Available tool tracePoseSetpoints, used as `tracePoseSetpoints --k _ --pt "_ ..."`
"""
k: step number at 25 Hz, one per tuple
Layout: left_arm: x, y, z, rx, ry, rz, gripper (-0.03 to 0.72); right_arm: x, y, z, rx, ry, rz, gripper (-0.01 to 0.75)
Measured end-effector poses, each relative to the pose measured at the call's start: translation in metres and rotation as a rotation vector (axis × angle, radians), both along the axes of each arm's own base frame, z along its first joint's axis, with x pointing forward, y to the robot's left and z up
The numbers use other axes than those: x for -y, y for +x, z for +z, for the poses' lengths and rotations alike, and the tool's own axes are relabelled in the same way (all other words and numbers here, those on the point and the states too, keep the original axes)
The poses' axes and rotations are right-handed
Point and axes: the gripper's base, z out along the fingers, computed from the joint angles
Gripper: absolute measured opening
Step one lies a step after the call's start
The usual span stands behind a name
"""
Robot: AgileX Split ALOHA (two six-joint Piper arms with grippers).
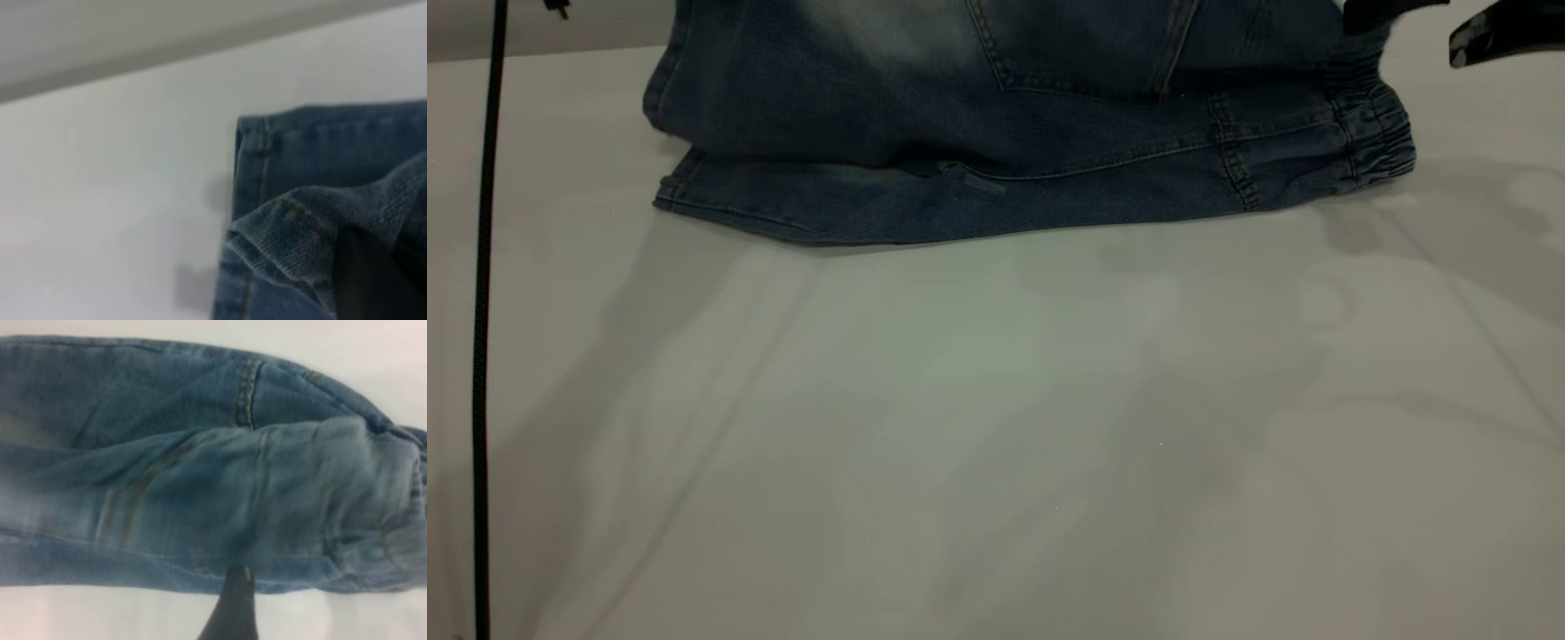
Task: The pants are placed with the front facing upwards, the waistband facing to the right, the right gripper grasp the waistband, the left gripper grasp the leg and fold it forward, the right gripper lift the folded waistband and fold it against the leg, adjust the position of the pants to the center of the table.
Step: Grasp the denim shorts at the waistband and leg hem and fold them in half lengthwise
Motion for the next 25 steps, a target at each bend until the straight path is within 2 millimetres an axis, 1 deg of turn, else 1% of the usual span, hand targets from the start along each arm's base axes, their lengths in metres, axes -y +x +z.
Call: tracePoseSetpoints --k 3,5,12,15,17,18,21,23,25 --pt "0.000 0.002 -0.012 -0.031 0.014 -0.003 0.036 0.000 0.002 0.009 0.029 -0.002 0.001 0.601" --pt "0.000 0.002 -0.017 -0.037 0.015 -0.004 0.036 0.000 0.003 0.015 0.045 0.000 0.001 0.596" --pt "0.001 0.005 -0.016 -0.009 0.025 -0.022 0.039 0.000 0.002 0.017 0.051 0.000 0.004 0.594" --pt "0.000 0.004 -0.017 -0.020 0.037 -0.022 0.064 0.000 0.003 0.017 0.052 -0.001 0.003 0.594" --pt "-0.001 0.003 -0.017 -0.034 0.043 -0.017 0.109 0.000 0.003 0.017 0.052 -0.001 0.003 0.594" --pt "-0.001 0.002 -0.018 -0.042 0.046 -0.015 0.145 0.000 0.003 0.017 0.052 -0.002 0.004 0.594" --pt "-0.002 0.000 -0.019 -0.067 0.055 -0.007 0.283 0.000 0.003 0.017 0.052 -0.002 0.003 0.594" --pt "-0.003 -0.001 -0.020 -0.088 0.062 0.001 0.391 0.000 0.003 0.017 0.053 -0.004 0.001 0.594" --pt "-0.004 -0.003 -0.021 -0.110 0.070 0.008 0.470 0.001 0.003 0.017 0.055 -0.009 -0.003 0.594"
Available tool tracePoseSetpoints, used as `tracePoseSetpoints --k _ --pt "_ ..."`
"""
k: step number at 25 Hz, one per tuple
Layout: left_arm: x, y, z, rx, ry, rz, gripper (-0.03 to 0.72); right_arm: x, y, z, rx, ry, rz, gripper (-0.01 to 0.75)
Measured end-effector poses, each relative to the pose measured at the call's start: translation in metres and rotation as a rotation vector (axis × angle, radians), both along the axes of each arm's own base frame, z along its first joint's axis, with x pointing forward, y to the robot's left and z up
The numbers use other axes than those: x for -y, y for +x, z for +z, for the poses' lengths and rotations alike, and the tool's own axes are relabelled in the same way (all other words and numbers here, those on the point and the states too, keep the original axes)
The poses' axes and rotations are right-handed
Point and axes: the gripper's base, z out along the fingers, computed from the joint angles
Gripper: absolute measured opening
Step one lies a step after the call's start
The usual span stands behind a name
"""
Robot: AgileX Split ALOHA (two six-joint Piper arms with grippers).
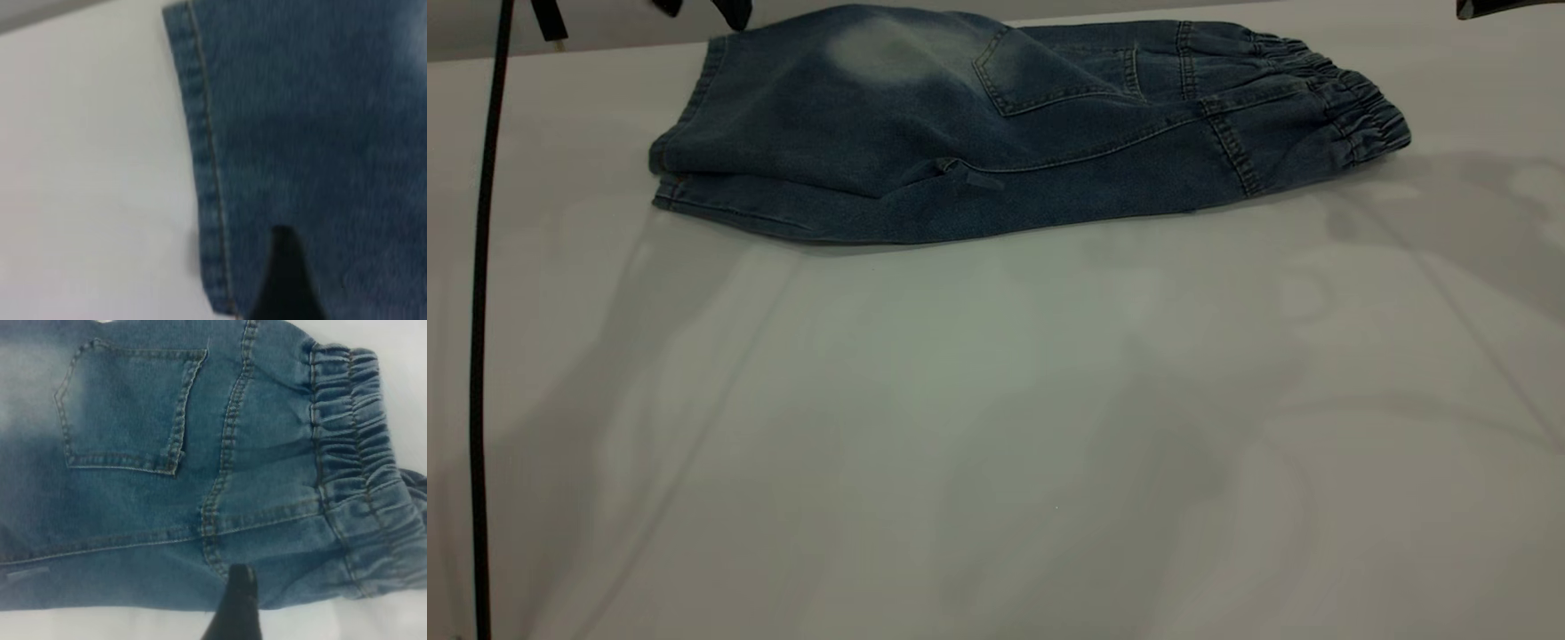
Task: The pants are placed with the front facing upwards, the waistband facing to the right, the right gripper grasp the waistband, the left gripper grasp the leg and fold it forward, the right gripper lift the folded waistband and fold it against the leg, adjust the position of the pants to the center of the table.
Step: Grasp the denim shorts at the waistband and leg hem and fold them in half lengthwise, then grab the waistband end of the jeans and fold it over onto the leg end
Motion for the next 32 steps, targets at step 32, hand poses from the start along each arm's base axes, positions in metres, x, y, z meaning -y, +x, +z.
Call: tracePoseSetpoints --k 32 --pt "0.038 0.000 0.051 0.026 0.030 -0.061 0.556 0.070 0.012 -0.053 -0.290 0.531 -0.037 0.593"
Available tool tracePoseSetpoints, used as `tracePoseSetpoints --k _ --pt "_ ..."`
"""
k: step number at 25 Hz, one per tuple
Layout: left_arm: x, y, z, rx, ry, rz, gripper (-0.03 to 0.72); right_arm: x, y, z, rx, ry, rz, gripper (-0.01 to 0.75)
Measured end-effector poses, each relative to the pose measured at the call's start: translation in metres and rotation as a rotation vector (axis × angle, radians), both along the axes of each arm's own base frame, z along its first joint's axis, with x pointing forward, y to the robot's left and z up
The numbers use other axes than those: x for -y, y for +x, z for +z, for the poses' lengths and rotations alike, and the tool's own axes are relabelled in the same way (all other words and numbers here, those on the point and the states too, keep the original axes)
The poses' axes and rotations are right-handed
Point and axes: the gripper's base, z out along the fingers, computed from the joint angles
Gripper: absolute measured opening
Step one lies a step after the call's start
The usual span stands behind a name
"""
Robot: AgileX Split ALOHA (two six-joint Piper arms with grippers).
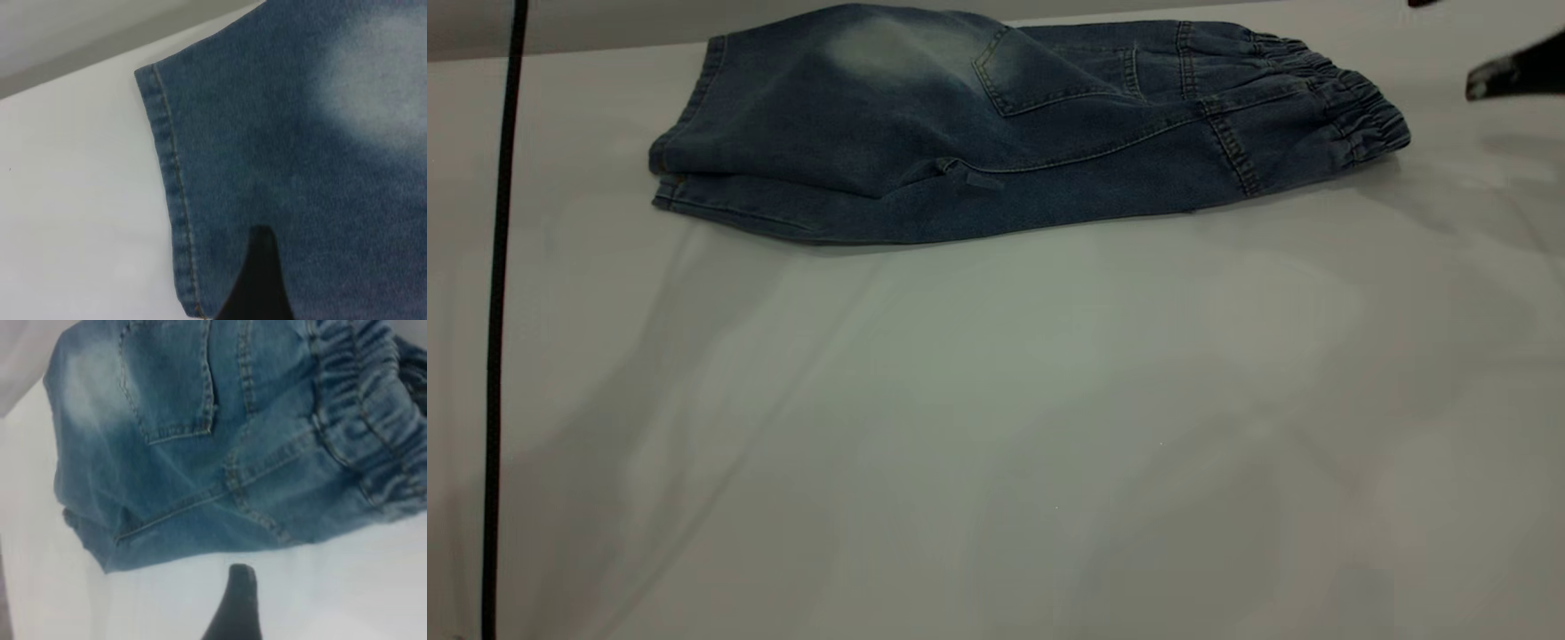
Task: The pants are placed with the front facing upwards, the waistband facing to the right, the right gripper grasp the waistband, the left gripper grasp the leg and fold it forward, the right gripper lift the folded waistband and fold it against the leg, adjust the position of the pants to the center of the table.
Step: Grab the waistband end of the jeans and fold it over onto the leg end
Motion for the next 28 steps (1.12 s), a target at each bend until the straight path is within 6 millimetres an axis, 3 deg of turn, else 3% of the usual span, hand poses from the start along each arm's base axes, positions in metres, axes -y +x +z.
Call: tracePoseSetpoints --k 14,28 --pt "0.000 0.001 0.000 0.006 0.005 -0.014 0.556 -0.004 0.002 -0.057 -0.043 0.093 -0.019 0.592" --pt "0.000 0.000 0.000 -0.003 0.006 -0.011 0.556 0.003 0.025 -0.077 -0.026 0.125 -0.069 0.592"
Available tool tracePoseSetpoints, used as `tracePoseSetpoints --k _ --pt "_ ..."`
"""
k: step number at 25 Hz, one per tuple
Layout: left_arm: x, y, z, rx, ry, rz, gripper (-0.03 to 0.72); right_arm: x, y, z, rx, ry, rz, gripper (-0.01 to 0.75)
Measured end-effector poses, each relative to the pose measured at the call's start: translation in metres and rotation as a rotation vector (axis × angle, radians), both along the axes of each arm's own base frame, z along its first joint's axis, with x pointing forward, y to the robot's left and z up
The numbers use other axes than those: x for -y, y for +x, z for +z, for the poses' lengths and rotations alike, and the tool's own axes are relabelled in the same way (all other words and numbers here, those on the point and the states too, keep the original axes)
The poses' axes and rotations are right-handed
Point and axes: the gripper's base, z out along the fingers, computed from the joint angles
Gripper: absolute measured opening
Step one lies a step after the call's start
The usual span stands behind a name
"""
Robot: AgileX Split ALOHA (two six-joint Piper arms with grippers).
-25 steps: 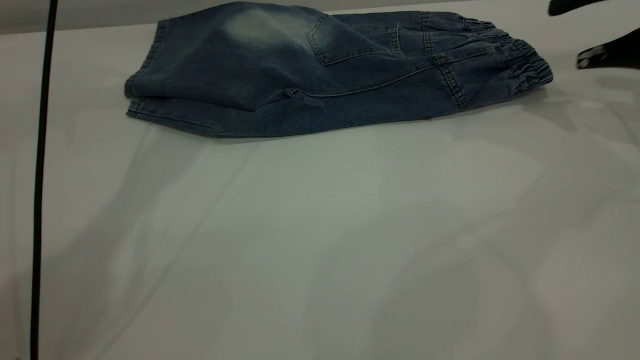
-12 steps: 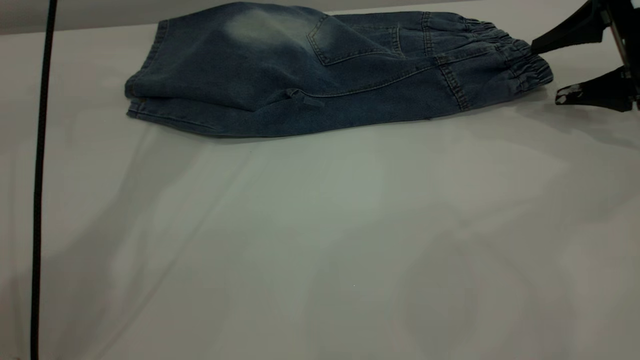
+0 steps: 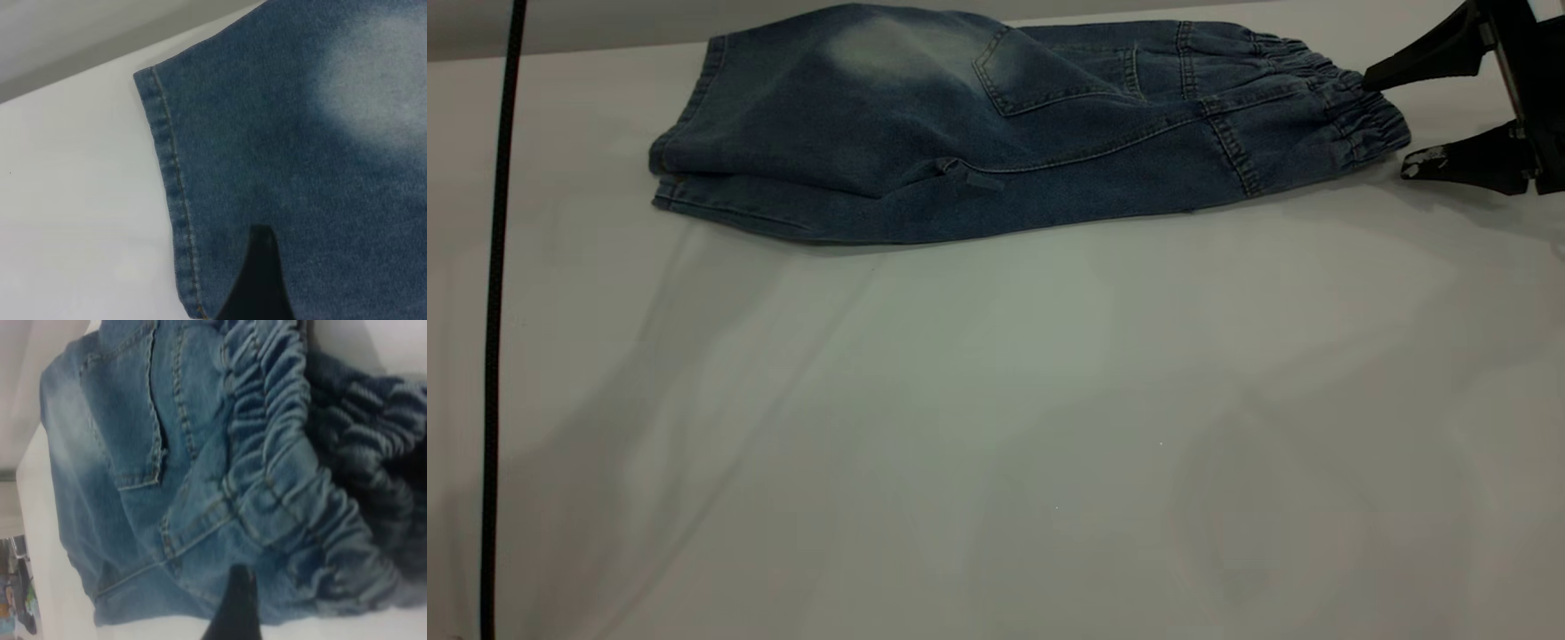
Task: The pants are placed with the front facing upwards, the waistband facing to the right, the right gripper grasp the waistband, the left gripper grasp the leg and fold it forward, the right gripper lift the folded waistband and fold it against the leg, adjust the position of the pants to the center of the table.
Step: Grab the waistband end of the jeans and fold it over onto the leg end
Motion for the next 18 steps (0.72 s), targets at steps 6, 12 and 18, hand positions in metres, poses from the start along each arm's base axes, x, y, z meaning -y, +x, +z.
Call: tracePoseSetpoints --k 6,12,18 --pt "0.000 0.000 0.000 0.000 0.000 0.000 0.556 0.001 0.006 -0.008 0.001 0.014 -0.001 0.591" --pt "0.000 0.000 0.000 -0.001 0.000 0.000 0.556 0.002 0.015 -0.011 0.014 0.041 -0.006 0.591" --pt "0.000 0.000 0.000 0.000 0.000 0.000 0.556 0.001 0.024 -0.015 0.021 0.085 0.006 0.591"
